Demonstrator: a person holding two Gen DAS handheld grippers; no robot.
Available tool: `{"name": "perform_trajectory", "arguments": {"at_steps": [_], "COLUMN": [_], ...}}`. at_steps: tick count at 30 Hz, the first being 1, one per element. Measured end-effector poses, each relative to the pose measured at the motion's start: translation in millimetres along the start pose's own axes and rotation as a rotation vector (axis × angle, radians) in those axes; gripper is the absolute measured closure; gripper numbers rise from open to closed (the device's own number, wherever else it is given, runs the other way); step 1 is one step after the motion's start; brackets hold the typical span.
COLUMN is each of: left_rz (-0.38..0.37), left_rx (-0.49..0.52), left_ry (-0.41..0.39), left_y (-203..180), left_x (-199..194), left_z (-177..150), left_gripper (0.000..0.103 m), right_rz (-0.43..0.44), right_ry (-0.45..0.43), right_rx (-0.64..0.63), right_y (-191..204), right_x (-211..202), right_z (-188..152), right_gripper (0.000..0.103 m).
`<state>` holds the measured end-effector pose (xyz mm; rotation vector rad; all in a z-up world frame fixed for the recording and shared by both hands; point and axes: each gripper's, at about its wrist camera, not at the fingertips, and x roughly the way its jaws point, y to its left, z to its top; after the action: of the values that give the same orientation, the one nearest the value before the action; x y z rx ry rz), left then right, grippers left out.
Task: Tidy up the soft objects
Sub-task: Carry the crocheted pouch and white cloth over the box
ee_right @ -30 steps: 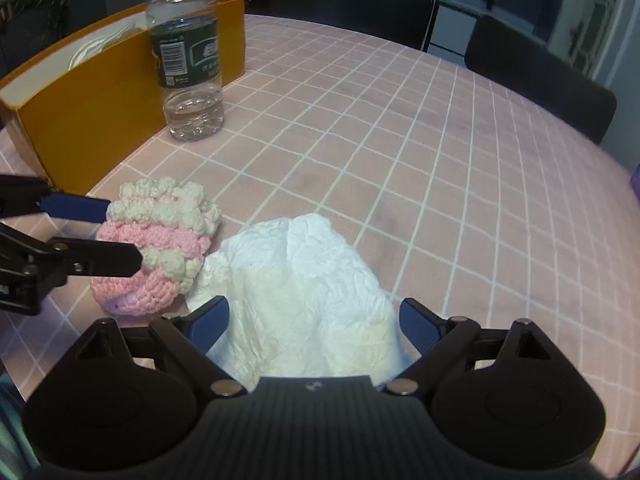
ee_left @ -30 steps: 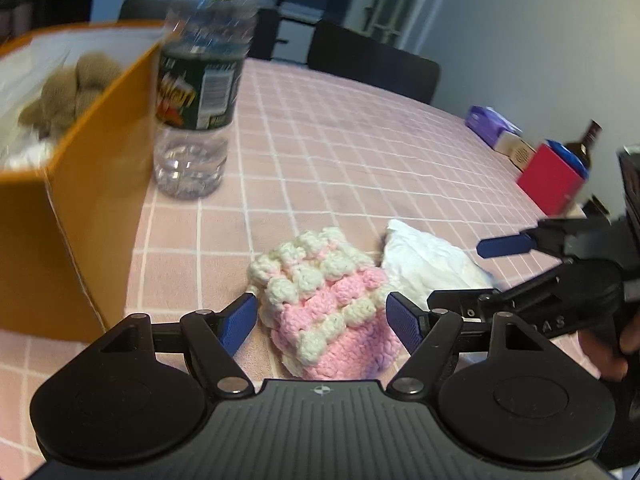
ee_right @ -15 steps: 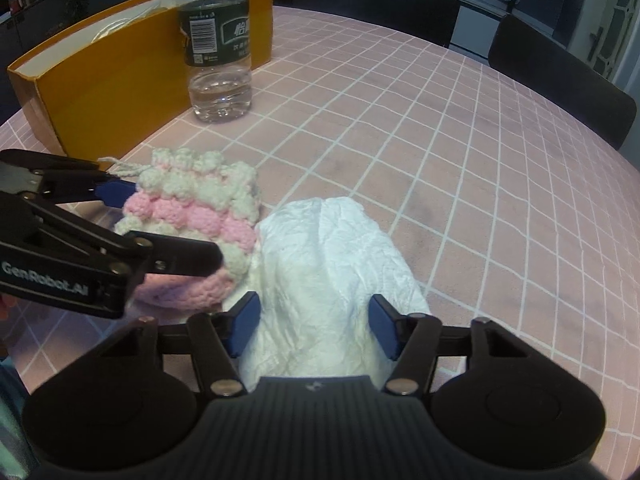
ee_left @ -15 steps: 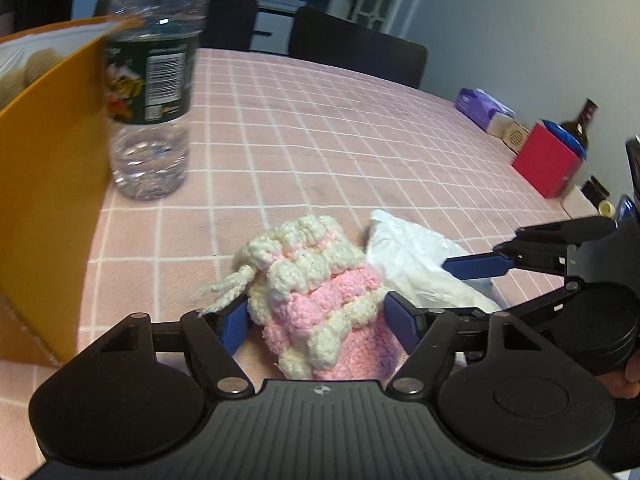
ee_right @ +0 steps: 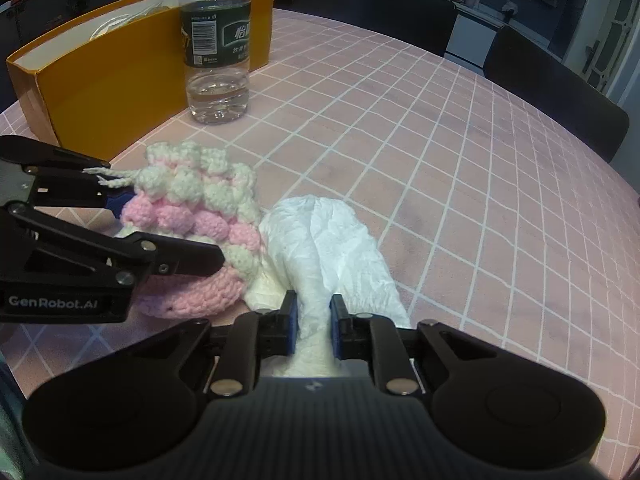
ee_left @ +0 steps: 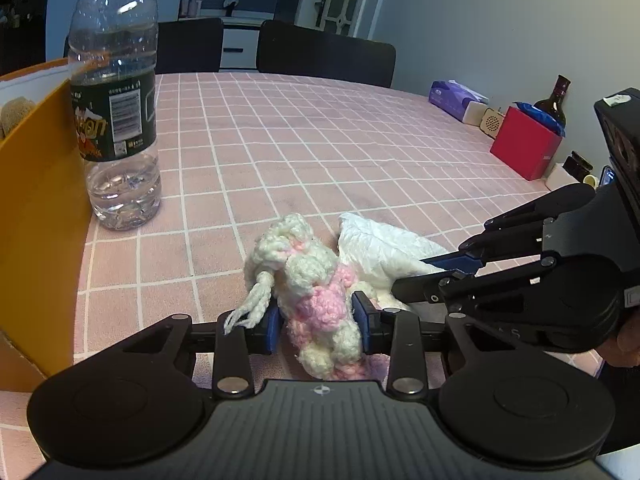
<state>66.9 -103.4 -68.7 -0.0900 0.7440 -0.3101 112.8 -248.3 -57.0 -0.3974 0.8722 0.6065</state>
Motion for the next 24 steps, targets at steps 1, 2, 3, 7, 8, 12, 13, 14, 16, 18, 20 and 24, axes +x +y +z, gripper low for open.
{"name": "perform_trajectory", "arguments": {"at_steps": [1, 2, 3, 7, 8, 12, 13, 14, 16, 18, 20, 24], "left_rz": [-0.001, -0.003, -0.006, -0.028, -0.034, -0.052, -0.044, -0.03, 0.004, 0.045, 0.084, 0.165], "left_rx": [0.005, 0.008, 0.009, 0.021, 0.024, 0.044, 0.052, 0.059, 0.07, 0.08, 0.08, 0.074], "left_ry": [-0.009, -0.019, -0.029, -0.085, -0.103, -0.171, -0.191, -0.212, -0.243, -0.263, -0.271, -0.267], "left_y": [0, 0, 0, 4, 6, 16, 20, 25, 36, 50, 67, 98], "left_x": [-4, -8, -14, -44, -53, -93, -103, -114, -133, -152, -168, -193], "left_z": [0, 0, 1, 2, 3, 11, 13, 16, 21, 26, 30, 42], "left_gripper": [0.063, 0.063, 0.063, 0.063, 0.063, 0.063, 0.063, 0.063, 0.063, 0.063, 0.063, 0.063], "right_rz": [0.003, 0.003, 0.003, 0.008, 0.014, 0.072, 0.093, 0.113, 0.148, 0.171, 0.205, 0.265], "right_ry": [-0.005, -0.012, -0.022, -0.09, -0.107, -0.157, -0.166, -0.174, -0.199, -0.23, -0.262, -0.32], "right_rx": [0.007, 0.011, 0.014, 0.002, 0.001, 0.02, 0.025, 0.026, 0.013, -0.009, -0.028, -0.054], "right_y": [-1, -2, -2, 2, 3, 10, 13, 18, 31, 43, 56, 85], "right_x": [-3, -6, -10, -34, -40, -65, -70, -76, -86, -96, -105, -109], "right_z": [1, 2, 3, 9, 12, 22, 26, 31, 44, 60, 78, 116], "right_gripper": [0.09, 0.09, 0.091, 0.09, 0.09, 0.09, 0.09, 0.09, 0.09, 0.09, 0.09, 0.09]}}
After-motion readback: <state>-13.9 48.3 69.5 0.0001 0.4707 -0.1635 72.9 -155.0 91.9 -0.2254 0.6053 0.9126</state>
